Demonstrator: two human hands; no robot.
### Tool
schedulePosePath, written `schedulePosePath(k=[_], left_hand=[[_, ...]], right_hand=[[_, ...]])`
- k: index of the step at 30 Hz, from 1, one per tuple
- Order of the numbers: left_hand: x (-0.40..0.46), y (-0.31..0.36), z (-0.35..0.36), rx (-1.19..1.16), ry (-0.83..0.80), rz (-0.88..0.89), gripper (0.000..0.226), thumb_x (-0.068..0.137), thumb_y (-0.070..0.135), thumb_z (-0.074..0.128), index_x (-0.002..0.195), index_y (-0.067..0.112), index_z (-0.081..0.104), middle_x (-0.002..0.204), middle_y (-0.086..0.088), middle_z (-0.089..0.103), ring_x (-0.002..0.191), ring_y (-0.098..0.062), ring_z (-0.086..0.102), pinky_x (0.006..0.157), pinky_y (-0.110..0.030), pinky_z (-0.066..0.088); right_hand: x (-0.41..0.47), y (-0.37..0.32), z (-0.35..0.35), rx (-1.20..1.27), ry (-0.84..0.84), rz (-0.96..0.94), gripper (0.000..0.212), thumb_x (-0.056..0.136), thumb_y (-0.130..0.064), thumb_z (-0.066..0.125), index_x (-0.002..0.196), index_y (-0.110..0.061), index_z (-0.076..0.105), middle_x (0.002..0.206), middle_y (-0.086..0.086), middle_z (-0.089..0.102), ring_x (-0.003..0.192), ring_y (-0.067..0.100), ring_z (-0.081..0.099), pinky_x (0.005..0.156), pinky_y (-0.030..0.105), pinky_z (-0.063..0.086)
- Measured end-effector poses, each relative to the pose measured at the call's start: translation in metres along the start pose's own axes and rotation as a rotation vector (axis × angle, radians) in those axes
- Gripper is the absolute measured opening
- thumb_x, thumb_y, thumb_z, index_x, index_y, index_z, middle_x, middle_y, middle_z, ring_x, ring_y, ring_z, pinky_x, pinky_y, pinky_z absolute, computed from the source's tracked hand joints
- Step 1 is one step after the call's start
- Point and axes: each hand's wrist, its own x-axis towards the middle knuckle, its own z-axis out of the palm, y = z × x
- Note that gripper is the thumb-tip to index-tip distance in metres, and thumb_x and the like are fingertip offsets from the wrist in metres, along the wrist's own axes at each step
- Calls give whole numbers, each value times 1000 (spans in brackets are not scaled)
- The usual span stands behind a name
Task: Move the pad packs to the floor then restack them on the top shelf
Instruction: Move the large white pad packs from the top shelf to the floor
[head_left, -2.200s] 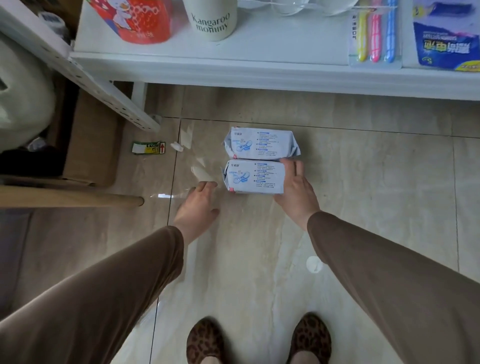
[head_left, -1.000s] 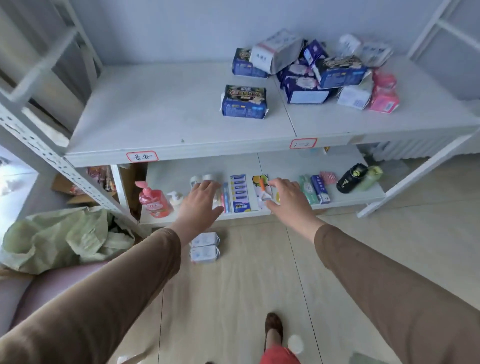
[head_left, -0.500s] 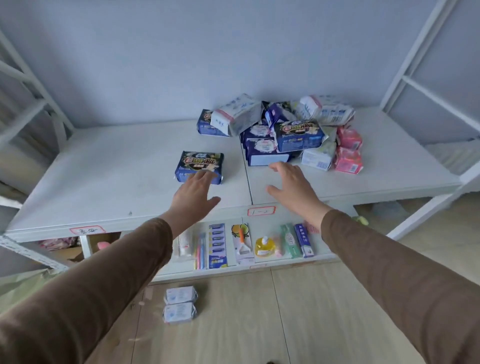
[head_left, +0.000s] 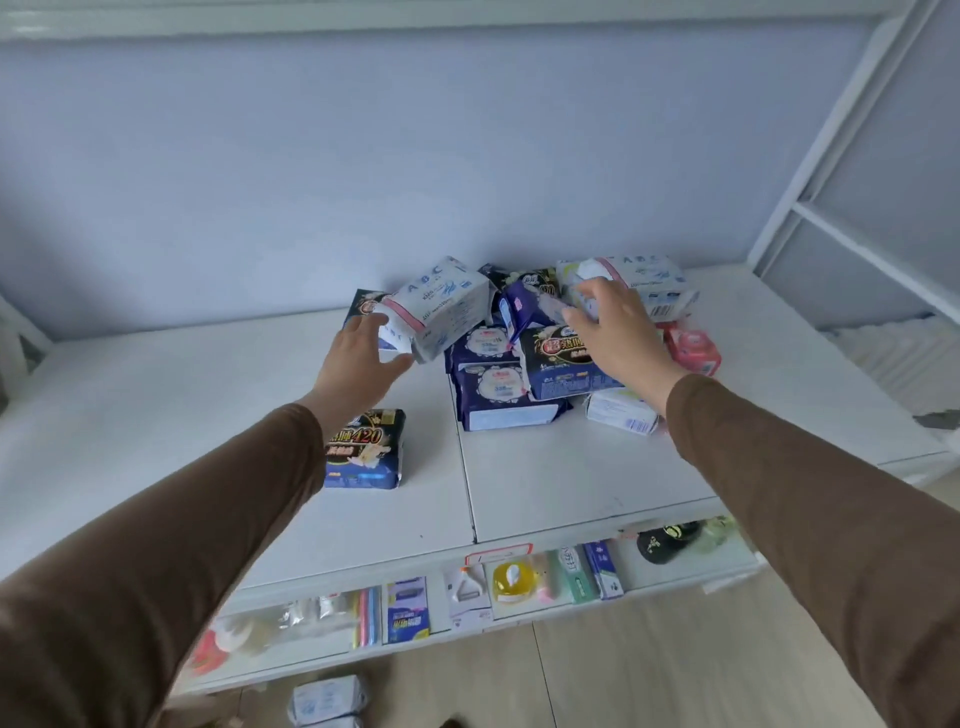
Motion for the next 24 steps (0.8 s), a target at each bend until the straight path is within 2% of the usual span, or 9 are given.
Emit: schedulePosePath(k=[4,8,13,15,17,19,20,22,24], left_hand=[[43,-4,7,-20,-10,-74,68,88,45,65,143,13,39,138,-12,47,124,-28,48,105,-45,42],[77,-4,21,-92,-24,-245,80,84,58,65,142,10,38,136,-15,48,120,-32,51,96,-46,47],[104,-8,41,-348,-71,-510,101,67,62,80,141,14,31,131,-11,54,114,-32,56,94,-50,52],[109,-9,45,-557,-69,-644,108,58,54,89,138,18,27,125,-11,57,109,-30,59,88,-48,54],[109,-10,46,-724,-123,-739,108,52,49,93,133,19,28,114,-14,65,100,-32,67,81,-45,57],[108,-8,46,-878,-241,-766,99,55,43,93,131,13,36,104,-19,72,91,-35,73,74,-45,61],[107,-8,46,-941,-291,-760,92,57,41,92,129,10,43,105,-20,73,90,-36,73,70,-45,61],[110,-7,47,-1023,-316,-760,79,60,45,89,124,11,56,110,-21,70,93,-37,72,71,-47,60],[115,-7,50,-1062,-281,-770,72,63,53,84,118,12,63,108,-19,69,98,-38,70,78,-51,59]], right_hand=[[38,29,-11,-54,1,58,41,102,-34,47,136,-11,49,138,11,50,130,32,39,102,39,35],[80,64,-25,-91,11,130,44,102,-35,46,136,-8,50,137,16,50,130,35,40,103,41,36],[128,117,-32,-98,-77,246,53,99,-39,50,143,-11,42,143,16,45,135,34,36,104,44,38],[145,139,-33,-76,-162,332,70,92,-45,61,148,-11,35,148,16,41,138,36,35,109,43,36],[158,157,-37,49,-272,466,97,80,-52,76,152,-11,26,151,14,38,138,34,39,110,42,39],[167,173,-41,284,-394,597,107,68,-53,87,148,-9,31,142,12,50,126,31,54,99,41,50],[170,180,-42,405,-506,626,102,65,-53,88,143,-8,42,133,11,60,115,29,63,92,42,55],[171,193,-43,553,-740,640,81,65,-56,85,130,-13,63,120,10,72,99,26,72,88,45,58],[174,204,-42,625,-831,676,68,67,-59,82,120,-18,70,115,7,75,95,22,74,85,41,61]])
